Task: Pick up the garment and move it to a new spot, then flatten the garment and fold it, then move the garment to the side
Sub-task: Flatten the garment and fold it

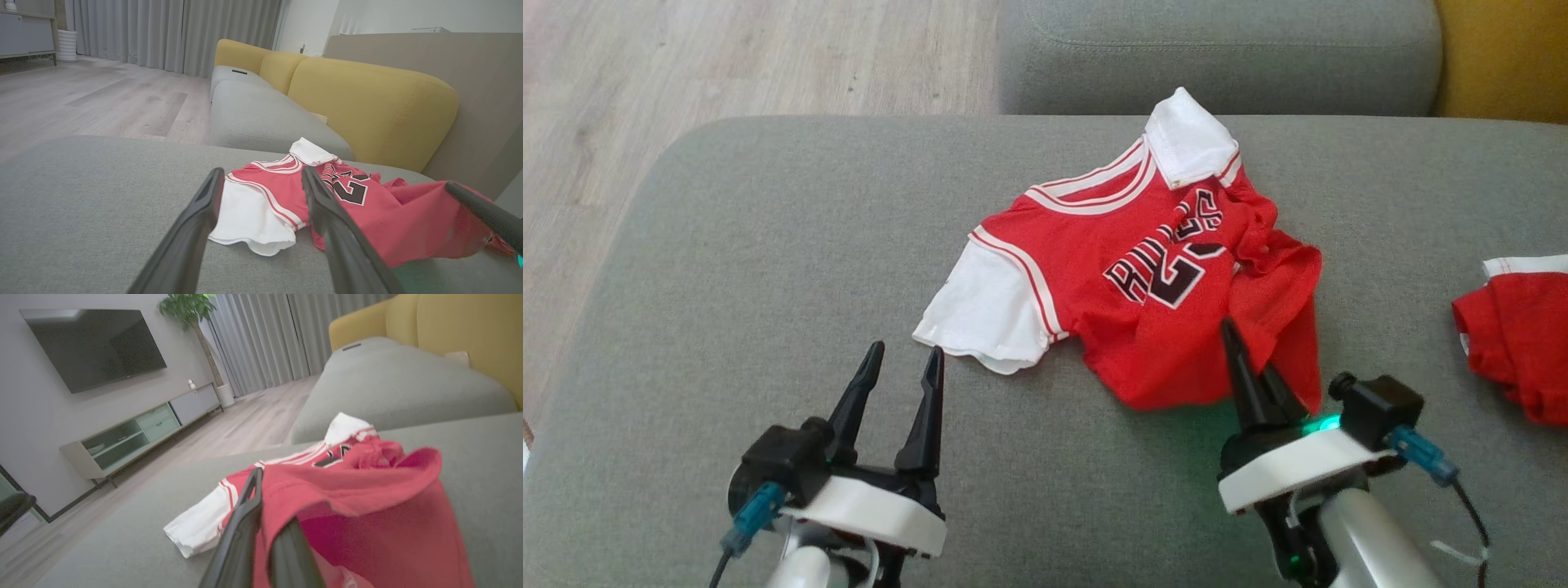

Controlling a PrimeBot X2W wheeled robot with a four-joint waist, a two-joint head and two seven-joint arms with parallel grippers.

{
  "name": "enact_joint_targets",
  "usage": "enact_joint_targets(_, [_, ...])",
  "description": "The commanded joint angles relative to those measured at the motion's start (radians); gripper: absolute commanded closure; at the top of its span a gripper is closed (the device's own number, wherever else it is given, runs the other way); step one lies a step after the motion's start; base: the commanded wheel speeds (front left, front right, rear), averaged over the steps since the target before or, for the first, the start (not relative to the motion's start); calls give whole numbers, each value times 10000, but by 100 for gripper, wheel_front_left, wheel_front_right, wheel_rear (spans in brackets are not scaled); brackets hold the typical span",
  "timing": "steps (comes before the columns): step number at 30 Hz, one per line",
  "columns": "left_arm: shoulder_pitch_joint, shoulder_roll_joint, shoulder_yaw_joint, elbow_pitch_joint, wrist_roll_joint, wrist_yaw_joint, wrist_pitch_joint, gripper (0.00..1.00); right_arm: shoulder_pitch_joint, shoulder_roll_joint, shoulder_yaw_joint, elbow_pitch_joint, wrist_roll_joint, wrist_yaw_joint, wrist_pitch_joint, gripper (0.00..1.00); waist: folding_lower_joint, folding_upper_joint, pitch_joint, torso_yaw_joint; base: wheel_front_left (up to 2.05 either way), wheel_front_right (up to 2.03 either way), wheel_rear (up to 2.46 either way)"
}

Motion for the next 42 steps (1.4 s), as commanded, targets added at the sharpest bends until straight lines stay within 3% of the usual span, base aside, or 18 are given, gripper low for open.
enact_joint_targets(1, [-246,3,383,-329,35,14,-49,0,-153,-50,195,-448,-93,37,-158,100,0,0,-19,-16,0,0,0])
enact_joint_targets(8, [-247,3,323,-423,18,5,-49,0,0,-75,-789,-1458,-782,37,537,100,0,0,126,74,0,0,0])
enact_joint_targets(13, [-429,3,226,-429,-6,-17,-49,0,-541,-132,-1688,-592,-1341,37,1441,100,0,0,436,350,0,0,0])
enact_joint_targets(21, [-671,3,125,-401,-13,-49,-49,0,-2220,-656,-3062,1850,-2353,37,1652,100,0,0,816,763,0,0,0])
enact_joint_targets(25, [-793,3,73,-417,-47,-28,-49,0,-2929,-803,-3274,3184,-2994,37,1915,100,0,0,954,927,0,0,0])
enact_joint_targets(26, [-817,3,70,-421,-59,-17,-49,0,-3065,-839,-3313,3492,-3158,37,1951,70,0,0,972,951,0,0,0])
enact_joint_targets(27, [-833,3,68,-425,-68,-6,-49,0,-3174,-888,-3364,3828,-3354,37,2024,0,0,0,983,966,0,0,0])
enact_joint_targets(34, [-797,3,163,-421,-97,81,-49,0,-3687,-745,-4105,4971,-4695,37,1629,0,0,0,851,769,0,0,0])
enact_joint_targets(42, [-688,3,540,-506,-11,139,-49,0,-3270,-234,-4207,4369,-4659,37,336,0,0,0,530,118,0,0,0])
